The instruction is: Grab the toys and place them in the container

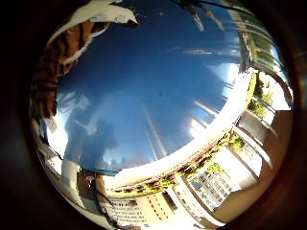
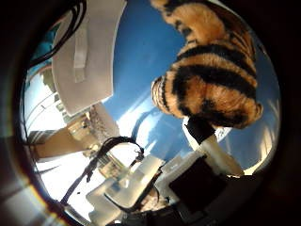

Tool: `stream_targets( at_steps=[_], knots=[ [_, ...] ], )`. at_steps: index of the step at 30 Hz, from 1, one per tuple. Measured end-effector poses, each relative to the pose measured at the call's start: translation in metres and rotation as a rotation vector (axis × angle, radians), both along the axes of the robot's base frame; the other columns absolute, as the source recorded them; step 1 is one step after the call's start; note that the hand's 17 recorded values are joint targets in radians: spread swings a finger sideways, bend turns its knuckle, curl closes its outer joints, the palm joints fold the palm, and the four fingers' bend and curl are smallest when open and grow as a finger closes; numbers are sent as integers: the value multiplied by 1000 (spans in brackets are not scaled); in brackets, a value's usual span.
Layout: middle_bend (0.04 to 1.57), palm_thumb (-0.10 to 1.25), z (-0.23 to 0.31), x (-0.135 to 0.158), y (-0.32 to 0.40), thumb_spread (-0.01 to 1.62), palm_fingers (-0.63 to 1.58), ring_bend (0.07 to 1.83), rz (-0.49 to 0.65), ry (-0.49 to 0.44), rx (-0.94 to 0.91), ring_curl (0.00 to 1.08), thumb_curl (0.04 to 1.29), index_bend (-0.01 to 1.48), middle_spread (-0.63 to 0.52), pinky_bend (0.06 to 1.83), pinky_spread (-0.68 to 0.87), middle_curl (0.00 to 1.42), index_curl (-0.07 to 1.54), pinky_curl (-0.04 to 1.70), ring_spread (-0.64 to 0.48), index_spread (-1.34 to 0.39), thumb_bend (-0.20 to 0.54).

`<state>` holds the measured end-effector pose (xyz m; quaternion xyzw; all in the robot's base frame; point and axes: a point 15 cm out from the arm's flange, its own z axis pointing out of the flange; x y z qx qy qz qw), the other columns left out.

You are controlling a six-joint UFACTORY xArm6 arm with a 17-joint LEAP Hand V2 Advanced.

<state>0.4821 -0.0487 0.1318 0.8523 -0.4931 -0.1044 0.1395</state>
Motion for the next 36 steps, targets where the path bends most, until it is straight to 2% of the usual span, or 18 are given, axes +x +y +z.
stream_targets(
  at_steps=[3,5,6,7,8,9,10,12,16,18,25,29,36],
  knots=[
    [195,770,-11,-1,8,1074,285,329,33,-11,-17,310,413,290,-3,537,428,274,314,211,247,-307,-18],
    [353,791,-7,1,8,1064,787,515,45,-34,-12,329,424,268,-63,549,417,328,290,175,212,-330,-20],
    [402,791,-2,3,7,1063,880,572,43,-50,-11,352,426,245,-74,576,412,348,290,188,204,-338,-23],
    [515,802,5,4,4,1058,1069,726,39,-65,-9,398,433,160,-84,623,413,392,269,196,196,-375,-21],
    [602,810,12,4,0,1056,1093,845,33,-79,-6,461,440,138,-98,649,411,441,271,221,174,-401,-20],
    [711,822,19,2,-7,1050,1085,1007,24,-91,-3,550,451,117,-120,718,411,506,260,258,134,-446,-20],
    [746,824,25,0,-14,1048,1076,1037,14,-100,1,569,455,116,-130,748,404,526,253,272,122,-460,-21],
    [890,866,38,-5,-23,1040,1108,1168,0,-117,12,651,483,168,-164,950,391,617,230,350,64,-548,-11],
    [1047,961,66,-18,-16,1071,1123,1244,-14,-151,73,721,539,288,-194,1229,338,734,244,480,-6,-684,11],
    [1081,975,81,-32,-15,1082,1094,1266,-12,-141,80,739,556,331,-200,1297,314,768,254,523,-25,-732,7],
    [1178,1028,155,-97,-21,1116,977,1341,-13,-81,96,802,631,479,-212,1451,231,885,321,663,-80,-906,-3],
    [1204,1023,204,-133,-20,1125,936,1374,-18,-85,104,824,660,531,-215,1512,200,930,367,711,-100,-978,-12],
    [1246,1005,294,-134,6,1129,878,1419,4,-225,152,849,701,601,-214,1567,163,985,477,774,-118,-1078,-14]
  ],
)
